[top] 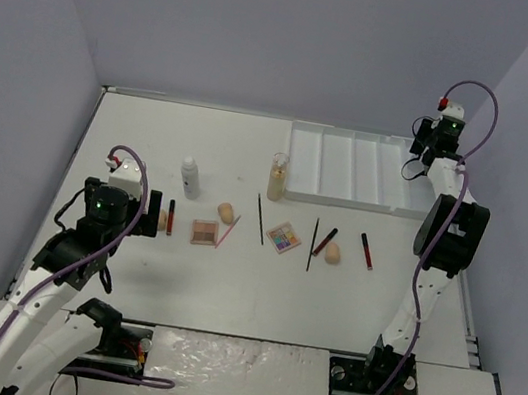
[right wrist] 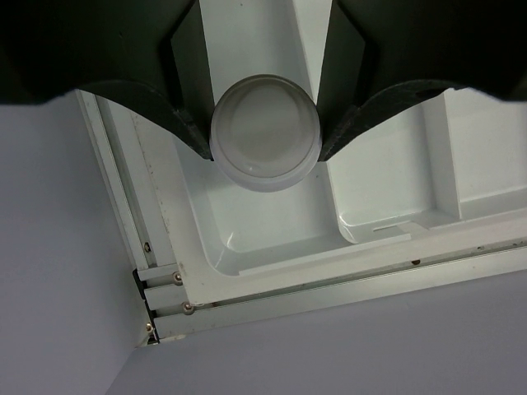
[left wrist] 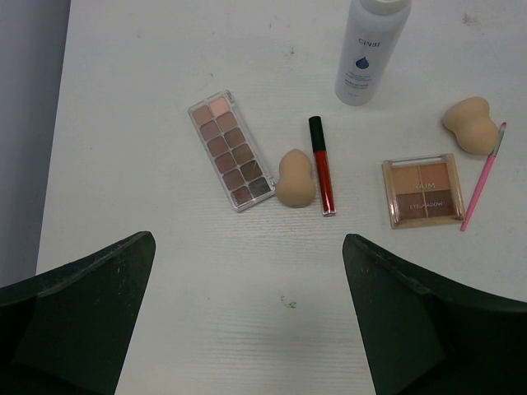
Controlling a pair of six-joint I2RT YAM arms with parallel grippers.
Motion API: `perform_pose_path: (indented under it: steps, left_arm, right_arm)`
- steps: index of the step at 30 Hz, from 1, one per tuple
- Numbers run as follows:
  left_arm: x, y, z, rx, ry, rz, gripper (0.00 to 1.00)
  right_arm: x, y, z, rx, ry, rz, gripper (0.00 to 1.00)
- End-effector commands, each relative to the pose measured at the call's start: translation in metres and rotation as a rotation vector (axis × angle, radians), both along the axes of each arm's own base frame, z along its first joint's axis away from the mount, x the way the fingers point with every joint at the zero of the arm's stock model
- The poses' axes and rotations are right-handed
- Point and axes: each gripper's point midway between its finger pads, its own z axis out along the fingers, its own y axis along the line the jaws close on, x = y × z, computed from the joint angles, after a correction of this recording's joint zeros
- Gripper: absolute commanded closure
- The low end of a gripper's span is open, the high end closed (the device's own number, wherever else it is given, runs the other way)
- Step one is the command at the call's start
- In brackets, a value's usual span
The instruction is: Organize the makeup
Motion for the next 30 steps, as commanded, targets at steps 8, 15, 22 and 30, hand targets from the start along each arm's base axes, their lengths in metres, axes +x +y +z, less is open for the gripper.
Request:
perform_pose_path:
  steps: [8, 15, 22, 30]
  left_arm:
    - [0.014, -0.006, 0.020, -0.015, -0.064, -0.010, 0.03]
    - [0.014, -0.006, 0.022, -0.016, -0.069, -0.012, 0.03]
    - [0.014, -0.006, 0.022, -0.017, -0.065, -0.013, 0.03]
    - [0.013, -0.008, 0.026, -0.029, -0.074, -0.022, 0.03]
  right_arm:
    - [0.018, -0.008, 0.066, -0.029, -0.187, 0.019, 0.81]
    - [0.016, -0.004, 0.075, -0.031, -0.197, 0.038, 0.36]
    - [0.001, -0.003, 0.099, -0.037, -0.214, 0.030, 0.07]
    - [-0.056, 0.014, 0.145, -0.014, -0.224, 0.026, 0.00]
